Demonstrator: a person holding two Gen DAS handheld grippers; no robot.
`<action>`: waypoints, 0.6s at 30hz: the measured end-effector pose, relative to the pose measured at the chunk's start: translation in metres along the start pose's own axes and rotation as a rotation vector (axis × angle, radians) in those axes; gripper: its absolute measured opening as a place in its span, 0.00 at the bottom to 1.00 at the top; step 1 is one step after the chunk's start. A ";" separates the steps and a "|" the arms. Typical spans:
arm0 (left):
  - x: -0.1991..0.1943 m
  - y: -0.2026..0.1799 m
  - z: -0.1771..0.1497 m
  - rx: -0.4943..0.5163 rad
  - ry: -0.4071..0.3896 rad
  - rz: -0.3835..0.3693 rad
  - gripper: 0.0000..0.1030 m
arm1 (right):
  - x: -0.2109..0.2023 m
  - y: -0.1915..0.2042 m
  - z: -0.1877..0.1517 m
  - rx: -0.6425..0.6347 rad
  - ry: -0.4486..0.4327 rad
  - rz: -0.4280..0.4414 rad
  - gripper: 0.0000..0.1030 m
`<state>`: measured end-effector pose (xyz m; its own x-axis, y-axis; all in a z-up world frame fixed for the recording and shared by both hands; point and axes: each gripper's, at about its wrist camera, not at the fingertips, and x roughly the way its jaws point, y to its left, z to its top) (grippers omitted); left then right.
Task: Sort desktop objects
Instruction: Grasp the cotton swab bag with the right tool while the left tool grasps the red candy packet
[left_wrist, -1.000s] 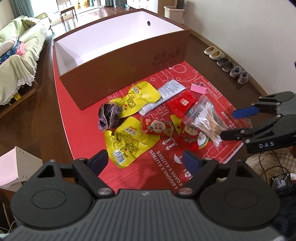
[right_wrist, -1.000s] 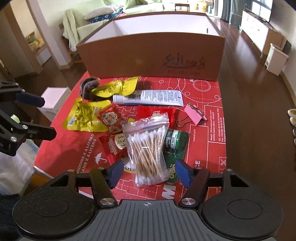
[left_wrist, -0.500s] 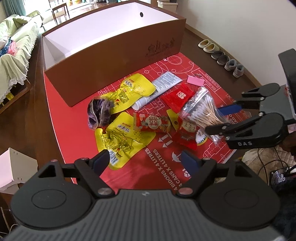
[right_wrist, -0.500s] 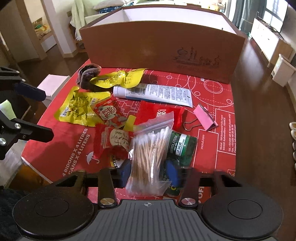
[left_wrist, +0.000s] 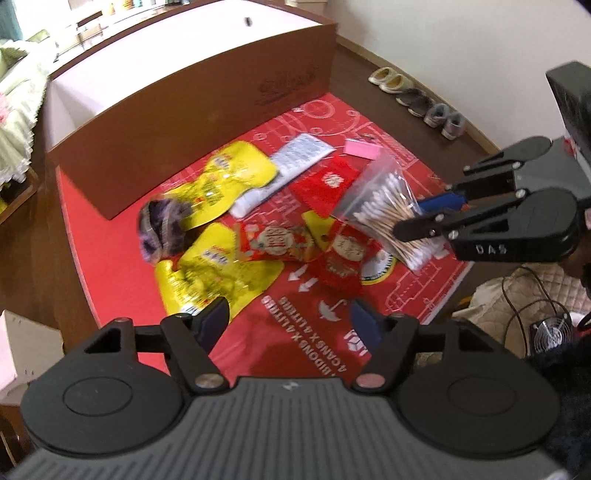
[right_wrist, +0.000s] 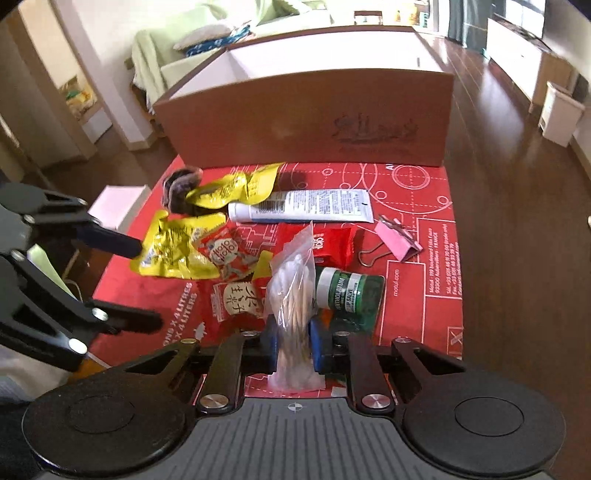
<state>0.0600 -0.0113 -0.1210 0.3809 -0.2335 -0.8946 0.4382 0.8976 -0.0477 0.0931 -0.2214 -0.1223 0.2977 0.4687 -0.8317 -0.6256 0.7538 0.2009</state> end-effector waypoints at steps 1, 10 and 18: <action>0.002 -0.002 0.002 0.018 -0.003 -0.011 0.66 | -0.002 -0.001 0.000 0.010 0.000 0.000 0.16; 0.029 -0.024 0.026 0.146 0.001 -0.072 0.55 | -0.019 -0.005 0.000 0.055 -0.015 -0.017 0.16; 0.050 -0.028 0.034 0.165 0.036 -0.087 0.39 | -0.023 -0.010 0.000 0.078 -0.018 -0.021 0.15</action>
<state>0.0947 -0.0613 -0.1493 0.3078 -0.2915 -0.9057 0.5971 0.8003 -0.0547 0.0926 -0.2392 -0.1051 0.3235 0.4606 -0.8265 -0.5613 0.7967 0.2243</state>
